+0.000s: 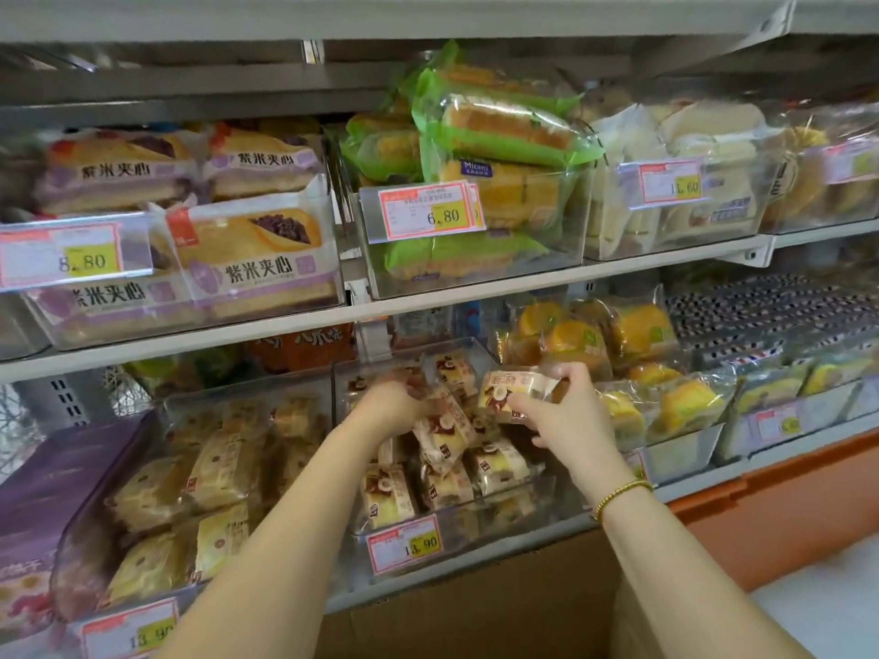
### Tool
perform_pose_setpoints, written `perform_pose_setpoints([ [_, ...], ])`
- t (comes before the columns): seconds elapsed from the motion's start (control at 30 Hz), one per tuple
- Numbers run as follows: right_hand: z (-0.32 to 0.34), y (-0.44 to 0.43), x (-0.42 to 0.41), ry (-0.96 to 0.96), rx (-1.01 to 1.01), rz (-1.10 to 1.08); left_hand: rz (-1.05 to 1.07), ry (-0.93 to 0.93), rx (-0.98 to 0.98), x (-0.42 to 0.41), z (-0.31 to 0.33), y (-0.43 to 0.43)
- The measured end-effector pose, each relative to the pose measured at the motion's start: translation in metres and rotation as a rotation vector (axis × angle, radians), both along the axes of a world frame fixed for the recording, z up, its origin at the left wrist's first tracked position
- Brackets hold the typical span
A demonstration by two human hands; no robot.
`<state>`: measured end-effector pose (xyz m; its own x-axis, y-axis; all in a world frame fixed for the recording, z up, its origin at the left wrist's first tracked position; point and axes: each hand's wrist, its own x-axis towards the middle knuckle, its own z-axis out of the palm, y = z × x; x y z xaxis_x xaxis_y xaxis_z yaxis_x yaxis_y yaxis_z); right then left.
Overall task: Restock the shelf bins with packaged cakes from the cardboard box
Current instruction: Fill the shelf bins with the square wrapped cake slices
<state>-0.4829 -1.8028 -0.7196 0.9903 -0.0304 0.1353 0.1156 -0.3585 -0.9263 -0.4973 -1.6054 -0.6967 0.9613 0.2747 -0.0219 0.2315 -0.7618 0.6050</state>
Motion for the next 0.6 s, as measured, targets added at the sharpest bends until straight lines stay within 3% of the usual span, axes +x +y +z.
perform_pose_setpoints([
  [0.07, 0.002, 0.004, -0.002, -0.070, -0.201, -0.074, -0.029, -0.035, 0.116, 0.007, -0.003, 0.002],
  [0.2, -0.002, 0.028, -0.003, -0.128, -0.319, -0.086, -0.084, 0.029, 0.288, 0.010, -0.020, -0.002],
  [0.3, -0.011, 0.044, 0.001, -0.062, -0.222, -0.071, -0.069, 0.045, 0.370, 0.008, -0.029, -0.001],
  [0.4, -0.017, 0.051, 0.011, 0.039, -0.121, -0.055, -0.120, 0.032, 0.332, 0.003, -0.033, 0.000],
  [0.6, -0.015, 0.052, 0.030, 0.104, -0.292, -0.003, -0.134, 0.011, 0.469, 0.003, -0.042, 0.009],
])
